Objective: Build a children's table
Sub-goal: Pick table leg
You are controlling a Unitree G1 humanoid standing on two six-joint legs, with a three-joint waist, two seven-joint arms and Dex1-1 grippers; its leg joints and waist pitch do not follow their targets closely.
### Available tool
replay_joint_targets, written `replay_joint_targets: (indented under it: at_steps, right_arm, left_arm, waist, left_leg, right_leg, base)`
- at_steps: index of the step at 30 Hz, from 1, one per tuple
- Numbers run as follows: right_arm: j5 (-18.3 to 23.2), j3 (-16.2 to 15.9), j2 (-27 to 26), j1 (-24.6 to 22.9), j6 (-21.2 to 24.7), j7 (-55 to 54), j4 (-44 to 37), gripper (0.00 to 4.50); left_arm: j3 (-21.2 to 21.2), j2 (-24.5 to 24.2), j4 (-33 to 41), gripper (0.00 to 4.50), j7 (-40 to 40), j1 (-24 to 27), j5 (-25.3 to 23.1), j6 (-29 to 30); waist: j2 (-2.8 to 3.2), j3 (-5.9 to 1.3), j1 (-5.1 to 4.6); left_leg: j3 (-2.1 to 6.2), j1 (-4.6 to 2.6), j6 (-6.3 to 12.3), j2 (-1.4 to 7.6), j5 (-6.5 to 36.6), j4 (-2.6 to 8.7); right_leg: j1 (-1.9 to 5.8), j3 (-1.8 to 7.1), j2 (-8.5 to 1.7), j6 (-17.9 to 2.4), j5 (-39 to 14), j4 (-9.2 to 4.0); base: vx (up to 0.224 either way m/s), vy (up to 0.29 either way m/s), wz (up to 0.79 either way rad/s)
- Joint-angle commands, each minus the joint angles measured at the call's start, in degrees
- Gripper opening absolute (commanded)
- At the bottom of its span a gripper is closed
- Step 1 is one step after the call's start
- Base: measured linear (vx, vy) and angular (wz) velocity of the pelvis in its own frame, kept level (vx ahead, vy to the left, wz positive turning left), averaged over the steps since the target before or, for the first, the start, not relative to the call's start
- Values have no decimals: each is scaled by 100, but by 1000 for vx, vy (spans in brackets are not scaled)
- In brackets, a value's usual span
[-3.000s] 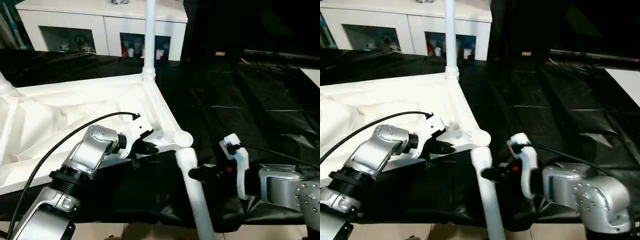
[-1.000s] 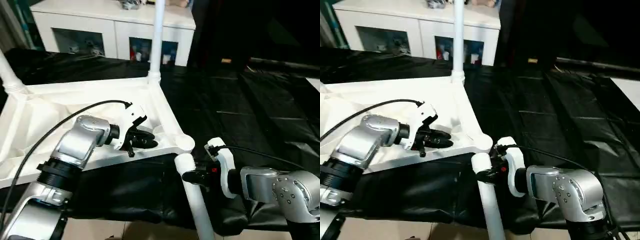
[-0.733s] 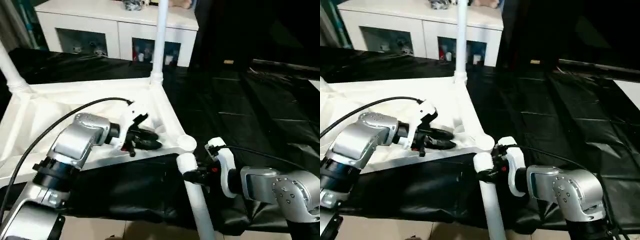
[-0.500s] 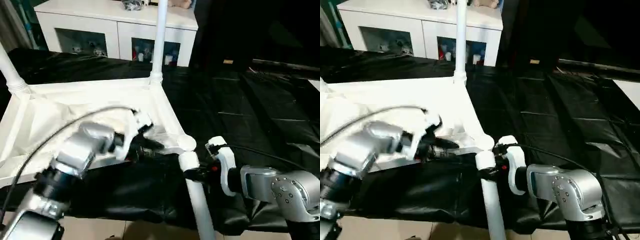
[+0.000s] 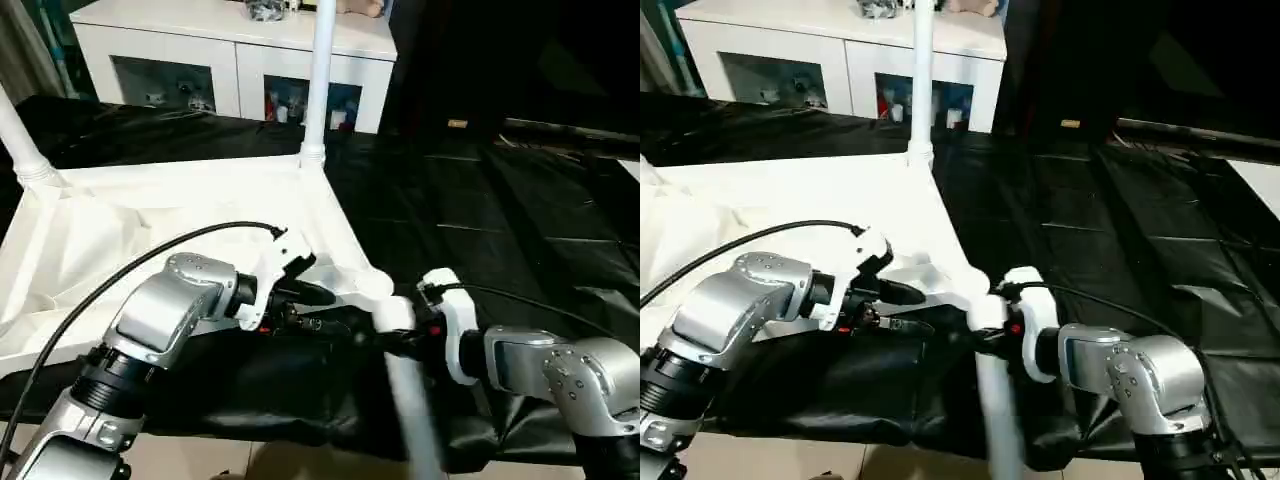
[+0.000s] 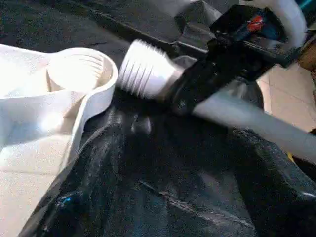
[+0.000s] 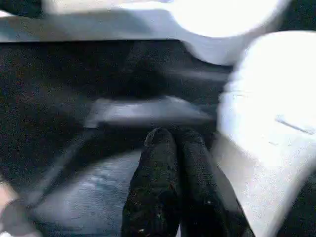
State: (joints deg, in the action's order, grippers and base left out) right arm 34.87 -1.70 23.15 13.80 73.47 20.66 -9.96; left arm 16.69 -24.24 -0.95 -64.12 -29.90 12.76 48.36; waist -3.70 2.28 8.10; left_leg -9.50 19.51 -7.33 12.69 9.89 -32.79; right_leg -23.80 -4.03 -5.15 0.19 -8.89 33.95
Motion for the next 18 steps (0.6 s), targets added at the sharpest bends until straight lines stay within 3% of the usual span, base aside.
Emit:
replay_joint_targets:
  at_steps: [1,6,7,10,13,18]
  right_arm:
    - [-138,139,82,78,-38,-81,103,0]
    - [-182,157,73,135,-132,-71,189,0]
    - [-198,159,65,144,-145,-61,201,0]
    - [-217,165,59,170,-195,-49,224,0]
    - [-245,188,47,188,-194,-30,228,0]
    - [-251,210,51,212,-228,-26,247,0]
  left_arm:
    - [19,16,64,403,70,-68,14,-19]
    - [20,10,87,437,140,-57,52,-28]
    - [23,7,89,445,153,-55,58,-32]
    - [28,8,68,448,188,-60,76,-50]
    - [31,-4,56,448,210,-62,85,-65]
    - [33,-14,39,448,226,-65,86,-76]
  waist:
    - [83,-303,-28]
    - [74,-333,-16]
    - [75,-339,-24]
    - [78,-342,-27]
    - [88,-332,-27]
    - [83,-320,-22]
  left_leg:
    - [-20,17,-213,-54,1854,415]
    - [-40,59,-191,-46,1474,402]
    - [-48,72,-206,-41,1316,397]
    - [-60,67,-204,-38,1197,389]
    - [-64,56,-212,-34,1239,391]
    - [-62,50,-222,-38,1396,398]
  right_leg:
    - [238,142,-181,-108,-2653,-515]
    - [279,166,-178,-300,-2061,-426]
    - [295,176,-169,-428,-1715,-382]
    - [308,186,-164,-583,-1440,-343]
    - [306,190,-163,-620,-1445,-345]
    - [304,188,-178,-513,-1802,-387]
  base:
    - [0,0,0]
    - [0,0,0]
    - [0,0,0]
    - [0,0,0]
    - [0,0,0]
    - [0,0,0]
